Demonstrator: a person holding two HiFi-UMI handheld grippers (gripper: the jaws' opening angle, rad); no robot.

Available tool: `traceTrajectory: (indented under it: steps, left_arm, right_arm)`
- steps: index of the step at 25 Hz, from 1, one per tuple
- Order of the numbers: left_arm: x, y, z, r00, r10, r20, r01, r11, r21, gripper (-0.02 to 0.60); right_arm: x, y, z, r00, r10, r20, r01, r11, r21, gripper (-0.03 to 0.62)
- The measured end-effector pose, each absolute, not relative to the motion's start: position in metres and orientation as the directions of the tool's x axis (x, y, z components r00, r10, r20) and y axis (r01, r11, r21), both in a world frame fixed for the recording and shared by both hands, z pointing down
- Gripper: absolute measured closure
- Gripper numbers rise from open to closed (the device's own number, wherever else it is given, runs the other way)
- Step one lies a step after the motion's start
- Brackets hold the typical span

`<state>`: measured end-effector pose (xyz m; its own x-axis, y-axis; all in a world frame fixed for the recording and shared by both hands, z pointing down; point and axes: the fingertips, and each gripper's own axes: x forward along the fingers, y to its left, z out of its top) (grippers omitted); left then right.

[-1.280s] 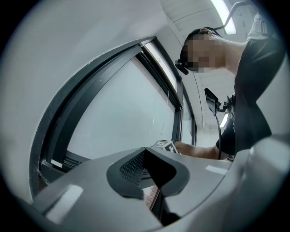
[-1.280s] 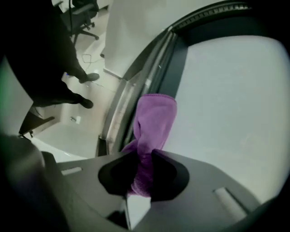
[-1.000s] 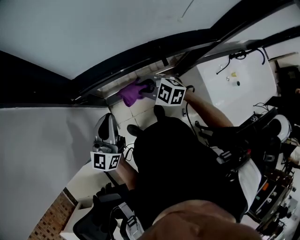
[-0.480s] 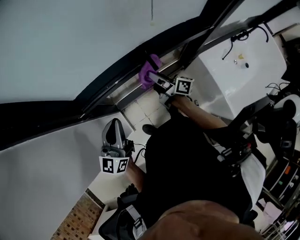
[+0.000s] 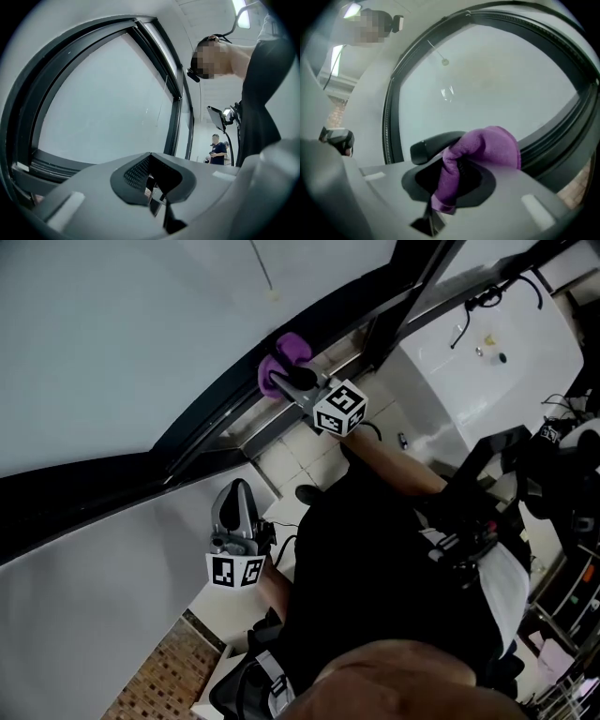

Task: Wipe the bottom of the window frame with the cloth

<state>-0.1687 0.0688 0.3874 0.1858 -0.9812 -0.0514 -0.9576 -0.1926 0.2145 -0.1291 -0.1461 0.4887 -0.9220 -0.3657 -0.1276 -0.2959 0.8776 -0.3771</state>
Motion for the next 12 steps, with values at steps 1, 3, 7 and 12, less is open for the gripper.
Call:
traceTrajectory:
  steps: [1, 3, 7, 12]
  left_arm:
    - [-0.169, 0.067, 0.389, 0.189, -0.981, -0.049, -0.957, -0.195, 0.217, 0.580]
    - [-0.167, 0.063, 0.392, 0.197, -0.979, -0.050, -0.954, -0.203, 0.222, 0.580]
    - [-0.162, 0.059, 0.390, 0.213, -0.975, -0.057, -0.949, -0.221, 0.225, 0.580]
    - [-0.157, 0.062, 0.394, 0.233, -0.972, -0.044, -0.942, -0.237, 0.239, 0.579]
  right_arm:
    - [-0.130, -0.140, 0.489, -0.925, -0.349, -0.152, -0.240, 0.845, -0.478, 0.528]
    - [-0.133, -0.127, 0.485, -0.900, -0.340, -0.272, -0.022, 0.659, -0.752, 0.528]
    - [-0.138, -0.144, 0.461, -0.774, -0.468, -0.426, 0.179, 0.484, -0.857, 0.530]
    - [-0.141, -0.163, 0.460, -0.703, -0.599, -0.383, 0.141, 0.410, -0.901, 0.530]
